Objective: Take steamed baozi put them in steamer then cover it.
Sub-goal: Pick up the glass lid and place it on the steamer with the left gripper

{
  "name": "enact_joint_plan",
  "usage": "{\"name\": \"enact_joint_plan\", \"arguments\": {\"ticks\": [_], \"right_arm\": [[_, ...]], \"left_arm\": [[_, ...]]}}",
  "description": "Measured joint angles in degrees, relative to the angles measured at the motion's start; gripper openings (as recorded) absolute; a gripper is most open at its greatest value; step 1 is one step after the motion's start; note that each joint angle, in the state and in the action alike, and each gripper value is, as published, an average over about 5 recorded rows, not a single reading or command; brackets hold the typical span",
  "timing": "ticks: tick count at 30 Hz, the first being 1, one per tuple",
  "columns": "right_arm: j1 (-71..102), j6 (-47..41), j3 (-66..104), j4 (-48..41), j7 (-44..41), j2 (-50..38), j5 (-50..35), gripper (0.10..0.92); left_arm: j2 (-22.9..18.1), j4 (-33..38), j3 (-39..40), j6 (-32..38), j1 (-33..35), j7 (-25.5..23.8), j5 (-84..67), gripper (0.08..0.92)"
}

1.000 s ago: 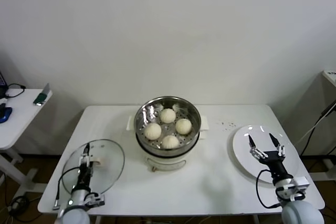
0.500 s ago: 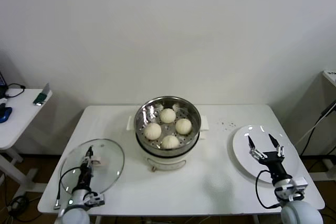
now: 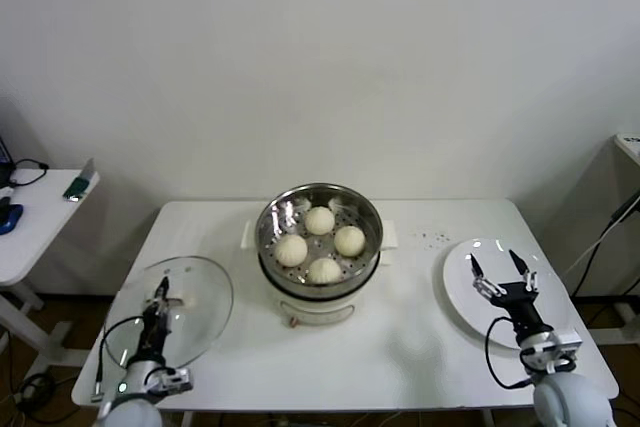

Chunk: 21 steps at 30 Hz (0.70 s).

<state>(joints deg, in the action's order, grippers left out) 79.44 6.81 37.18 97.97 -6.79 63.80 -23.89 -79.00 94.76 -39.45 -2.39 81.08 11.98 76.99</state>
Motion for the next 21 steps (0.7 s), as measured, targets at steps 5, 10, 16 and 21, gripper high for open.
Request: {"name": "enact_joint_plan", "arguments": {"ticks": [5,10,16,21], "right_arm": [[-1.5,0.4,-0.7,-1.5,-0.3,-0.5,0.0,0.823],[-3.0,0.8,-1.5,-3.0,-0.6,-1.0,0.3,0.823],[-4.7,0.8,-2.6,-4.4,-0.6,-1.3,0.9,0.823],[-6.2,0.8,-3.6,-5.5,-0.6,-1.3,1.6,0.823]], "left_arm": [[2.2,7.5,0.2,-4.0,3.3,-1.1,-3.1,0.15],[5.7,15.6,0.7,-9.5,5.9,-2.6,-5.9,0.15],[10.6,22.7,2.4,-16.0,6.8,-3.8,-7.7,0.15],[15.5,26.0,5.5,-21.5,5.8,-5.3,-9.0,0.15]]}}
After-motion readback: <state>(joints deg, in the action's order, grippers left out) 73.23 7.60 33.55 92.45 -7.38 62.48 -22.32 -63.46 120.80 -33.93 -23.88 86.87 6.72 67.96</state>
